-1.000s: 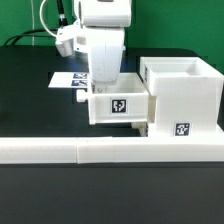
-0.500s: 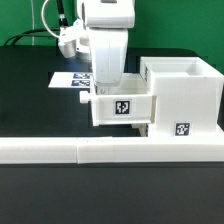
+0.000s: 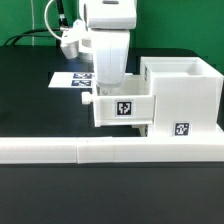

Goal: Assemble drawer

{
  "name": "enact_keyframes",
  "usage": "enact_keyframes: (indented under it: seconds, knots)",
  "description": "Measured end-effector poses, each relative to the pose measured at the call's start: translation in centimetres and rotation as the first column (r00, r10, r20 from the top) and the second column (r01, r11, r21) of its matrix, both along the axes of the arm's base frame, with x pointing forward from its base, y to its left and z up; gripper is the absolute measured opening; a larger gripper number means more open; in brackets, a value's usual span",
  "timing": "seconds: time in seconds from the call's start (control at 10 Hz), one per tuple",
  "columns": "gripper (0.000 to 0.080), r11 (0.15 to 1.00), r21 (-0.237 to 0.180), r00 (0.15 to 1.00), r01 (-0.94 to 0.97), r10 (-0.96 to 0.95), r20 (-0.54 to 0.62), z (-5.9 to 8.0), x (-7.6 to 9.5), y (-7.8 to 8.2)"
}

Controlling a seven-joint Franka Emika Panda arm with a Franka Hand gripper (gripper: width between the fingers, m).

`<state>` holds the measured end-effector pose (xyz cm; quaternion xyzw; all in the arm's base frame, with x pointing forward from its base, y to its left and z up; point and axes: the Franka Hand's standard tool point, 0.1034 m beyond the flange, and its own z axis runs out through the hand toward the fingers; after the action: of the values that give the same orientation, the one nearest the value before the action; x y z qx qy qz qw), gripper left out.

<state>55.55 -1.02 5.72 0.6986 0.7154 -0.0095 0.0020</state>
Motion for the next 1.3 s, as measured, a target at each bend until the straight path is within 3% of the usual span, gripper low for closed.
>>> enact_keyframes:
  seconds: [1.3]
  knots:
    - [0.0042,1.000,-0.002,1.000,0.013,-0.013,-0.016,-0.15,-0.55,0.63]
